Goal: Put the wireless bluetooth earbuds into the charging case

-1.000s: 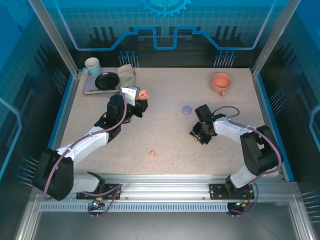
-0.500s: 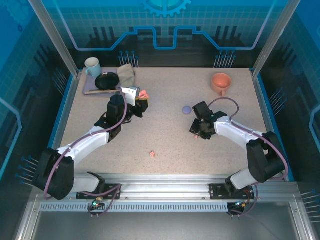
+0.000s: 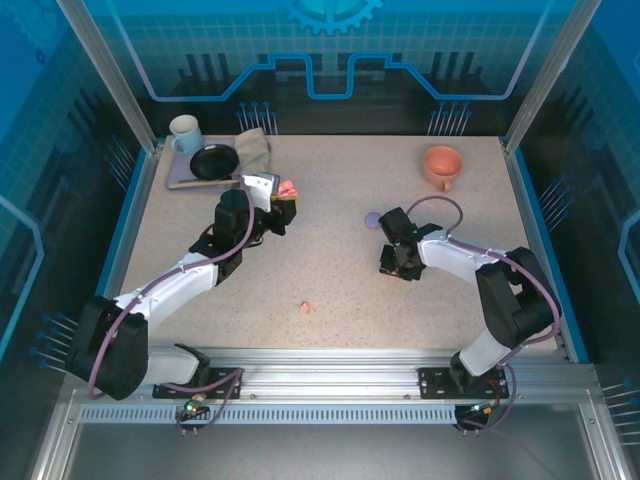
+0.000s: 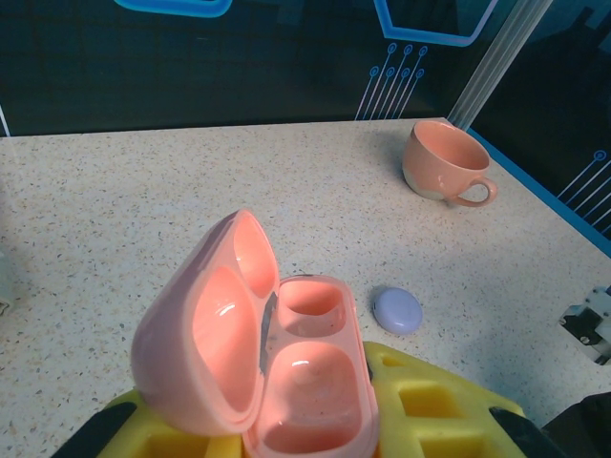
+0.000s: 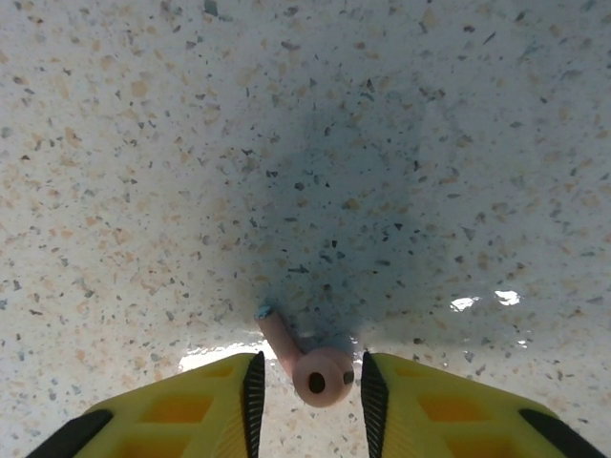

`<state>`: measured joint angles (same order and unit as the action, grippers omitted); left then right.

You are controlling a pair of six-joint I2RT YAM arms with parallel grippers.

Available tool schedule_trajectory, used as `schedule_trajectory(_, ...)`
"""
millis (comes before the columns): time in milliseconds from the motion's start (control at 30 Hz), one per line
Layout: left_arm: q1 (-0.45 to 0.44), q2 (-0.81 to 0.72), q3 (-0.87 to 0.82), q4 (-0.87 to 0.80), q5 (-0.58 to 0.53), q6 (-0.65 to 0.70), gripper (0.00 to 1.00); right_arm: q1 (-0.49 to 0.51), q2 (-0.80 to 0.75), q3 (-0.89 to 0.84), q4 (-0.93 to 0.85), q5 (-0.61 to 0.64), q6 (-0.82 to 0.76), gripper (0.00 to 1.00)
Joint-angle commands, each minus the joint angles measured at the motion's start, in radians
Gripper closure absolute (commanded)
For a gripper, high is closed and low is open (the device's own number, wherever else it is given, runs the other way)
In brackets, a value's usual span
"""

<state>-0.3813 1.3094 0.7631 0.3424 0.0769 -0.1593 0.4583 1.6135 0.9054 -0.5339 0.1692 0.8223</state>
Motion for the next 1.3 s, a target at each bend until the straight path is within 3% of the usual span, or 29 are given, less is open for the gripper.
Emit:
schedule_trajectory(0, 0.005, 0.007, 0.033, 0.008, 0.024, -0.003, 1.00, 0.013, 0.024, 0.012, 0.013, 0.004, -0.010, 0.69)
schedule_trajectory(133, 0.006, 0.007, 0.033, 0.008, 0.024, -0.002, 1.00, 0.012, 0.032, 0.016, 0.011, -0.004, -0.009, 0.79)
schedule_trajectory(233, 0.007, 0.007, 0.034, 0.008, 0.025, -0.003, 1.00, 0.011, 0.024, 0.009, 0.015, -0.029, 0.013, 0.81)
schedule_trajectory(567, 0.006, 0.010, 0.031, 0.010, 0.029, -0.011, 1.00, 0.028, -0.050, -0.142, 0.243, -0.301, 0.290, 0.81)
schedule_trajectory(767, 0.006, 0.004, 0.029, 0.007, 0.032, -0.016, 1.00, 0.051, 0.006, -0.162, 0.310, -0.435, 0.426, 0.82)
schedule_trajectory(900, 0.004, -0.002, 0.027, 0.006, 0.033, -0.019, 1.00, 0.021, 0.067, -0.151, 0.285, -0.500, 0.437, 0.78)
schedule_trajectory(1067, 0.005, -0.008, 0.023, 0.006, 0.034, -0.022, 1.00, -0.037, 0.097, -0.135, 0.225, -0.479, 0.376, 0.63)
schedule_trajectory(1133, 0.004, -0.011, 0.022, 0.006, 0.036, -0.022, 1.00, -0.055, 0.058, -0.140, 0.209, -0.444, 0.356, 0.61)
schedule_trajectory(1267, 0.004, -0.015, 0.021, 0.008, 0.035, -0.022, 1.00, -0.037, -0.047, -0.089, 0.069, -0.298, 0.263, 0.53)
